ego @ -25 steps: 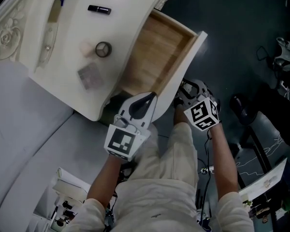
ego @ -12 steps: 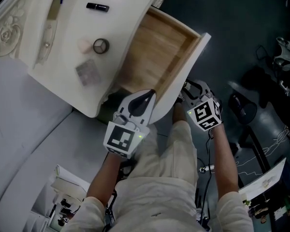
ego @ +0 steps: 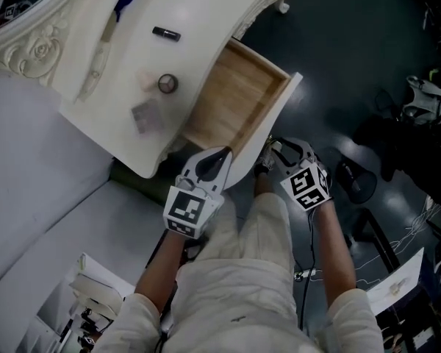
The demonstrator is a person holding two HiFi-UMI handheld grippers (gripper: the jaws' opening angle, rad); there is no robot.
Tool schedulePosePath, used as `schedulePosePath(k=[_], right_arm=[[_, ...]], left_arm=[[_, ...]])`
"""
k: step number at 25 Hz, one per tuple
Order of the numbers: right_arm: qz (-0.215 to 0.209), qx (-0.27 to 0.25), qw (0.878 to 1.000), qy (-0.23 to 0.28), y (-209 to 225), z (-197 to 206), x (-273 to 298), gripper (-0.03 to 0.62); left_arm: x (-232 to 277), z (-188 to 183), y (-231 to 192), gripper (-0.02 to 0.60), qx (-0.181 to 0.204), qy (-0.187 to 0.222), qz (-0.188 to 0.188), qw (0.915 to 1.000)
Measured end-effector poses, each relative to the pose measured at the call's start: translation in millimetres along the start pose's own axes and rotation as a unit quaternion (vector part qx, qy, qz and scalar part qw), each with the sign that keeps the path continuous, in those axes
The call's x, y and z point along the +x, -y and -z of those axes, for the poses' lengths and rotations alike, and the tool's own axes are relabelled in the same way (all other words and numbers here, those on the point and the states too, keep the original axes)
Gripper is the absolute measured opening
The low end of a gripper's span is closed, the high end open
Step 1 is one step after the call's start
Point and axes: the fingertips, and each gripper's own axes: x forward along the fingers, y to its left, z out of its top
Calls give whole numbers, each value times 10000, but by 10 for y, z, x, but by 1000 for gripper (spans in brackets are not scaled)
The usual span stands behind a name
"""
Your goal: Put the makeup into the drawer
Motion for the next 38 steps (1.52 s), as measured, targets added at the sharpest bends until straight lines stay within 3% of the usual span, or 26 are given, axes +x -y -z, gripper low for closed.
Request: schedulePosePath(k=[12, 20, 26, 31, 38], right_arm=[[172, 345, 9971, 659, -259, -959, -905, 76], [123, -27, 9958, 903, -563, -1403, -1228, 28], [-148, 77, 9945, 1034, -781, -1548, -1355, 12], [-89, 345, 9933, 1098, -804, -1608, -1338, 12], [-82, 250, 9944, 1027, -798, -1677, -1267, 12]], left_arm=[[-510, -193, 368, 11, 329, -325, -170, 9988], [-783, -374, 482, 11, 264, -108, -291, 9992], [-918, -527, 535, 11, 103, -94, -302, 9994], [-957, -613, 471, 11, -79, 37, -328, 9994], [-893, -580, 441, 11, -202, -20, -261, 9995]])
